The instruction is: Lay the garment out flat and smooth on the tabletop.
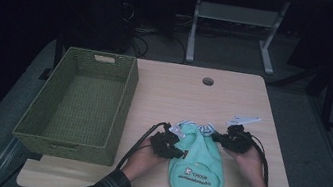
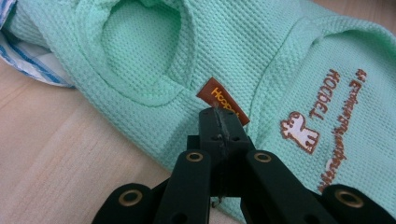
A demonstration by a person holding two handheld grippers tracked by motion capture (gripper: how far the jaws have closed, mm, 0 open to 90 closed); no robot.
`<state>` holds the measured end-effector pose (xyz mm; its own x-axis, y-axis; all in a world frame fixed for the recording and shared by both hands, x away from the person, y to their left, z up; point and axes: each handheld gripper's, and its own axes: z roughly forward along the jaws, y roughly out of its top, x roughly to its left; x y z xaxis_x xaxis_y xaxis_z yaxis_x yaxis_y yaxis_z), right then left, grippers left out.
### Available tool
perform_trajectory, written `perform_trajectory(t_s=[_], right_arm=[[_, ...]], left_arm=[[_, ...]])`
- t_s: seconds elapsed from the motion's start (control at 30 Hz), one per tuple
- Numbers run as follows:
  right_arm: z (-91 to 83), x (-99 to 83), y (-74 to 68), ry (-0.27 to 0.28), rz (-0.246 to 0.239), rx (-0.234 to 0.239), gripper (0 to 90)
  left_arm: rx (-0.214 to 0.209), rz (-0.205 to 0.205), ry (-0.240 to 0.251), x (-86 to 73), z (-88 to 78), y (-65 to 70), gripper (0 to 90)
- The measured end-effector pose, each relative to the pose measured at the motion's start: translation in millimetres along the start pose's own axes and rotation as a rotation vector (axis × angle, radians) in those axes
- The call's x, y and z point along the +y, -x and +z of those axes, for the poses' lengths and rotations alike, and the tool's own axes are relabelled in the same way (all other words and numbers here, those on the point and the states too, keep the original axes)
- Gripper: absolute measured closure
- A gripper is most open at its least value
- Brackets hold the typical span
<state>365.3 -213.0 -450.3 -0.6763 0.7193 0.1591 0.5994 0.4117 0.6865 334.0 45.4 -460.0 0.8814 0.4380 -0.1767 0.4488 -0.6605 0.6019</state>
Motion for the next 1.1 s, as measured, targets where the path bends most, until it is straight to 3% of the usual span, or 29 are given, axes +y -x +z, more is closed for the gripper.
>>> perform_trajectory(t_s=[0.07, 0.23, 0.37, 0.43, 0.53, 0.67, 0.73, 0.87, 1.1], right_arm=[[7.4, 1.6, 2.6, -0.007, 0.009, -0.001, 89.9], [20.3, -0.4, 8.9, -0.046, 0.003, -0.06, 90.0], [16.4, -2.4, 16.2, -0.044, 0.0, -0.101, 90.0], [15.0, -4.4, 21.4, -0.029, 0.013, -0.111, 90.0], [13.7, -5.4, 25.5, -0.022, 0.01, -0.163, 90.0], [13.0, -6.9, 27.2, -0.013, 0.021, -0.142, 90.0], [11.0, -6.4, 25.6, -0.001, 0.017, -0.129, 90.0], [-0.3, -5.1, 22.9, 0.034, 0.016, -0.103, 90.0], [-5.0, -8.8, 11.0, 0.018, -0.003, -0.065, 90.0]], left_arm=[[0.0, -0.003, 0.001, -0.1, 0.1, 0.5, 89.7], [0.006, 0.002, 0.0, -0.7, -0.3, 1.0, 89.8], [0.016, 0.021, -0.008, -0.7, -0.8, 1.6, 89.8], [0.017, 0.008, 0.004, -1.1, -0.2, 2.8, 89.8], [0.016, 0.002, 0.008, -2.5, -0.9, 3.2, 89.7], [0.002, 0.0, 0.006, -1.4, -1.3, 0.4, 86.4], [0.028, 0.012, -0.002, 1.0, -3.9, -2.5, 82.0], [0.052, -0.01, 0.038, 8.6, -13.0, -13.6, 81.7], [0.087, -0.048, 0.077, 28.0, -10.6, -32.7, 84.4]])
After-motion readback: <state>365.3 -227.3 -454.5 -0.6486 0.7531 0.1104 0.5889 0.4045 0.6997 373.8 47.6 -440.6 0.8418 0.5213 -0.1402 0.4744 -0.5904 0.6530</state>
